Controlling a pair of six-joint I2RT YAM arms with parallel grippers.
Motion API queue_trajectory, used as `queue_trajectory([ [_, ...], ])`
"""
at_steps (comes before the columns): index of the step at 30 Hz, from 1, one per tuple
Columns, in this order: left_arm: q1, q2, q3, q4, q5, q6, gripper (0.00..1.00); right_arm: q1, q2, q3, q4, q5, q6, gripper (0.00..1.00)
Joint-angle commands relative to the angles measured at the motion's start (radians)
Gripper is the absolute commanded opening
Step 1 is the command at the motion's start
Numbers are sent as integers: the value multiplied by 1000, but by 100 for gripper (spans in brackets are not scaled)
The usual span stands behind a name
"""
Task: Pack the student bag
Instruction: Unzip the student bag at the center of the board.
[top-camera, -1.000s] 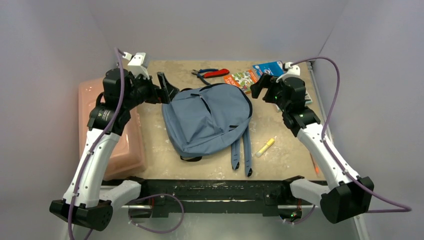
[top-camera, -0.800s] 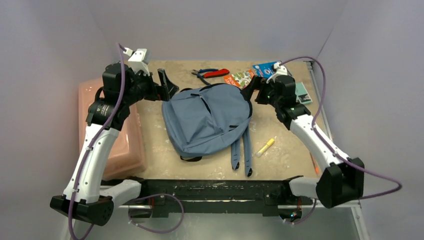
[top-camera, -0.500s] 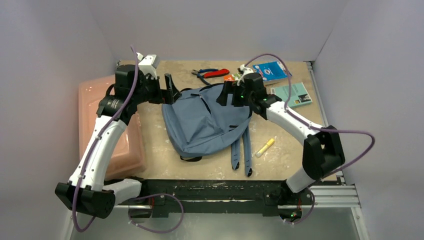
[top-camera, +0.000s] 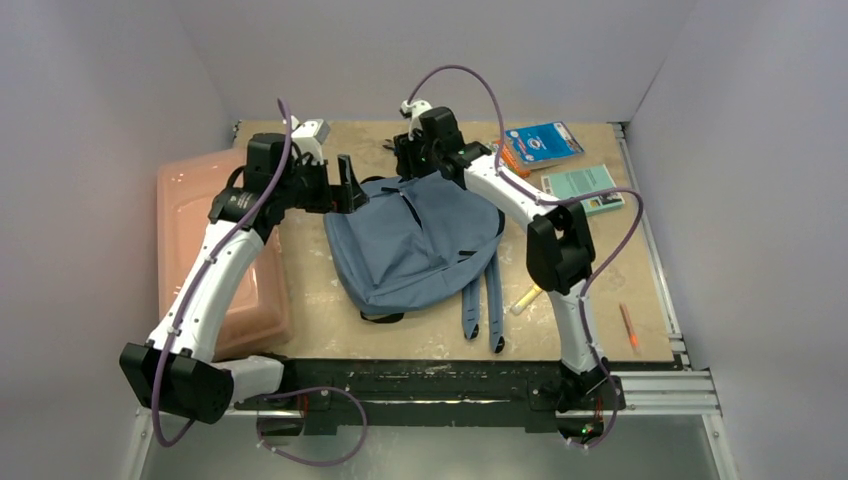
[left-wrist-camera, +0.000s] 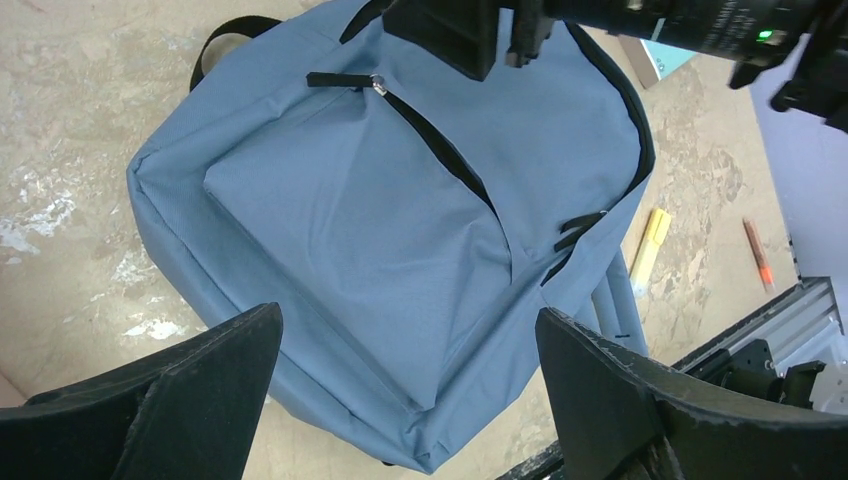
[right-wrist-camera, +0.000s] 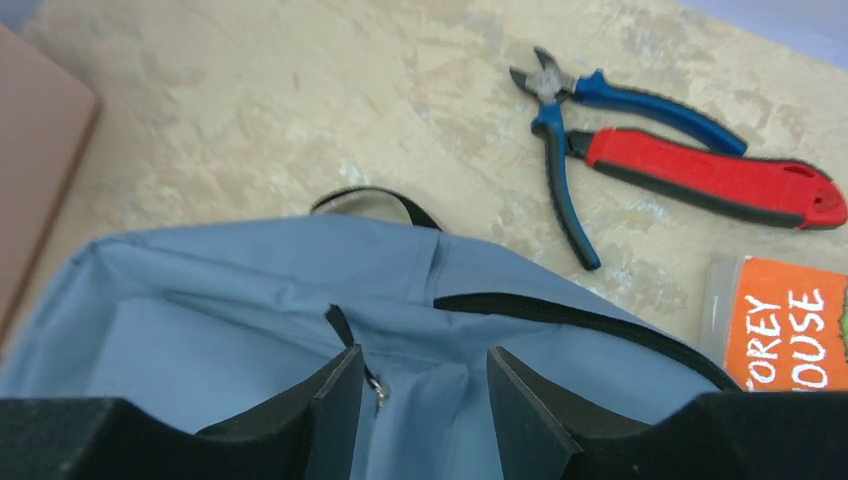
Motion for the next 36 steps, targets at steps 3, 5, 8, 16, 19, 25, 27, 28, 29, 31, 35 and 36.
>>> queue_trajectory([
  [3,-4,10,-4,42,66,-20,99,35,69,106,-40,-82,-163,52],
  [5,-5,17,-5,46,87,-28,99,54,89,112,-22,-67,-177,55],
  [8,-4,24,-6,47,104,-31,98,75,130,137,-16,-50,-177,58],
  [16,-4,60,-11,61,160,-57,99,123,194,174,-26,3,-172,57],
  [19,-5,74,-10,59,159,-60,98,131,191,156,-25,16,-172,52],
  [25,-5,78,-14,61,159,-64,98,131,158,92,5,74,-152,48],
  [27,-5,91,-11,59,166,-67,98,132,146,67,21,128,-126,48],
  [28,-5,99,-8,57,179,-72,98,132,143,57,27,150,-122,49],
  [29,-5,103,-9,61,193,-79,97,132,145,55,23,166,-121,50],
  [31,-6,110,-25,88,216,-102,98,131,150,59,7,176,-113,51],
  [35,-27,185,-45,109,230,-144,96,132,123,22,29,157,-91,44],
  [36,-35,219,-43,108,236,-153,94,131,109,-3,46,162,-79,42],
])
